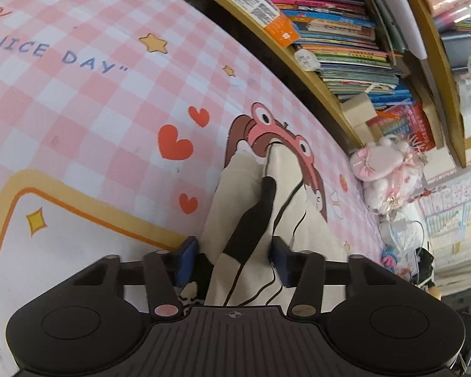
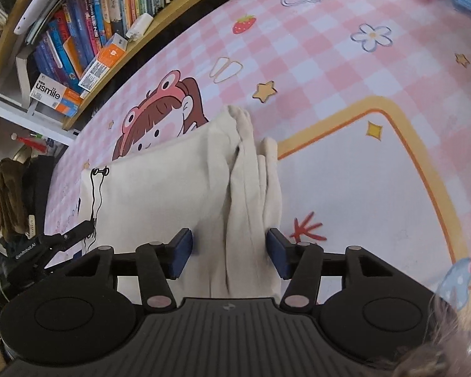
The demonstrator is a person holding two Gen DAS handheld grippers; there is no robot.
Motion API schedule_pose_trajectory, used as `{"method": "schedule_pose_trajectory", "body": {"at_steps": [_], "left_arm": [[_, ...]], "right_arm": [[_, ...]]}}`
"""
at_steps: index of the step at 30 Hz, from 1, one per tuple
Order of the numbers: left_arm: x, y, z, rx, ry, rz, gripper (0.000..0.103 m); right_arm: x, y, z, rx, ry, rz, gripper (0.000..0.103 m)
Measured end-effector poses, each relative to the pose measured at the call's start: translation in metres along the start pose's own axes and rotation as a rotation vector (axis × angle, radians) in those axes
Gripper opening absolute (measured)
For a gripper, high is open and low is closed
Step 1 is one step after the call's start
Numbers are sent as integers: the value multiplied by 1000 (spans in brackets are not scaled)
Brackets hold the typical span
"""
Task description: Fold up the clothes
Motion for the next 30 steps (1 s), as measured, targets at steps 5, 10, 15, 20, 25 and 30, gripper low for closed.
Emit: {"method": "schedule_pose_trajectory", "body": {"at_steps": [5,10,15,20,25,30], "left_arm": [[-3,-8,-5,49,-1,21,26],[-4,-10,-8,81,13,29,28],[-4,-13,-11,113,27,36,56],[-3,-21,-13,160,20,57,55],[-1,-30,-16,208,11,78,34],[0,-38,-18,255,3,99,24]], "right_arm": [[-1,17,3,-130,-39,-46,19],[-9,26,2,-247,-80,-78,18],[-3,3,3,-111,-33,-43,40],[1,-20,-1,60,-2,37,51],[8,-13,0,52,11,42,34],[-2,23,-1,-241,-78,-83,22]]}}
Point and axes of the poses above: each gripper's, at about its wrist camera, not at the fingertips, and x roughly the way its jaws point, y to its left, z to its top, the point moved 8 cm from there along x, roughly the way its jaws point, and after that the axes turned 5 degrees about y, right-handed, at the moved point
